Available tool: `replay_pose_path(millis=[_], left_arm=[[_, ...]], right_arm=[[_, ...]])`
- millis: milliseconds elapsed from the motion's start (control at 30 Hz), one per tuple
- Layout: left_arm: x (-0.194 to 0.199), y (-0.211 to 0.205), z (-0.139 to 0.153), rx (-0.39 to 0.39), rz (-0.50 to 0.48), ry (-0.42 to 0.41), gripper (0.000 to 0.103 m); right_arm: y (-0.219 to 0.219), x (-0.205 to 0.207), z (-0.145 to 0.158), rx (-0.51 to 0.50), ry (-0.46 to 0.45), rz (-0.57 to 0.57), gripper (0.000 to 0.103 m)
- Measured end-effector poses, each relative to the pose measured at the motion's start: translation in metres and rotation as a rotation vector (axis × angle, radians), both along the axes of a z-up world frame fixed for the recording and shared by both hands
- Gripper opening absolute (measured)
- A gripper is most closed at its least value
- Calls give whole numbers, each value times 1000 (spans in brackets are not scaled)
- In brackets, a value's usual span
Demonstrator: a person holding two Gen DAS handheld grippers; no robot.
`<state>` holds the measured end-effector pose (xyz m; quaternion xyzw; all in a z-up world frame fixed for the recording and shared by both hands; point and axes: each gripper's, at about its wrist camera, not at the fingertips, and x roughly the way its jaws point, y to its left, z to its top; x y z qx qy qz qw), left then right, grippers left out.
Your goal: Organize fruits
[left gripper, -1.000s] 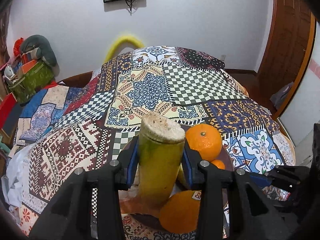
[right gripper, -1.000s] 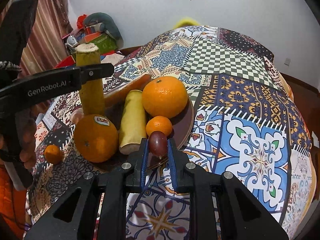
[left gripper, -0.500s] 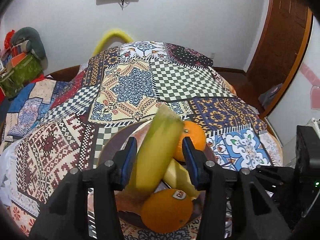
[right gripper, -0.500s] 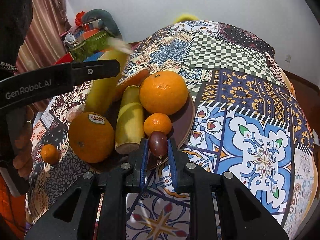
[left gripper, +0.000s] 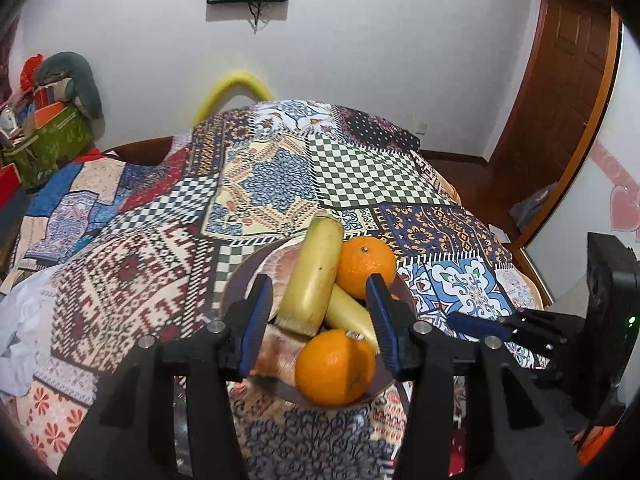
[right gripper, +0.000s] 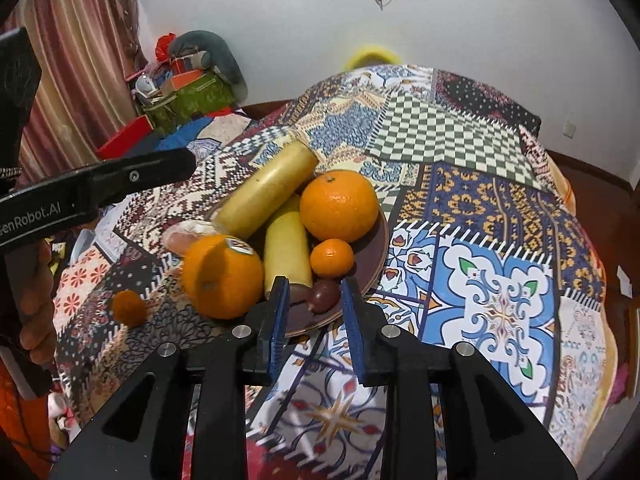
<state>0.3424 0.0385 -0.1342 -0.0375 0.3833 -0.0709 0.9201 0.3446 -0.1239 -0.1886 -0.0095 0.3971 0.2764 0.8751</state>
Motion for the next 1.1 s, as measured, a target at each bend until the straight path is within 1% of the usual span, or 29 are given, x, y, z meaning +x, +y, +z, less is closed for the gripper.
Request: replay_pose_path(millis=[267, 333, 400, 500, 700, 767, 867, 1000, 1100], left_arm=[[-42, 17, 16, -5, 38, -24, 51], [-53, 20, 18, -5, 45, -25, 51], [-65, 25, 18, -11, 52, -23, 52], [-82, 32, 16, -16, 65, -15, 54], [-110, 44, 1, -30, 92, 12, 56], [-117, 48, -7, -24, 103, 28, 57], [-123, 55, -20, -38, 115, 62, 57], [-130, 64, -36, -48, 131, 97, 57], [-134, 69, -46, -29, 147, 113, 57]], right_arm=[[-3, -30, 24, -11, -50, -7, 25], [-4, -39, 27, -13, -58, -8, 26], [-4, -50, 29, -16, -66, -9, 31], [-2, -63, 29, -27, -71, -4, 34], [6, -82, 15, -53, -36, 19, 34], [9, -87, 9, -63, -22, 27, 34], [15, -92, -3, -82, 2, 36, 34], [20, -93, -17, -102, 34, 40, 34], [25, -90, -29, -124, 62, 40, 34]])
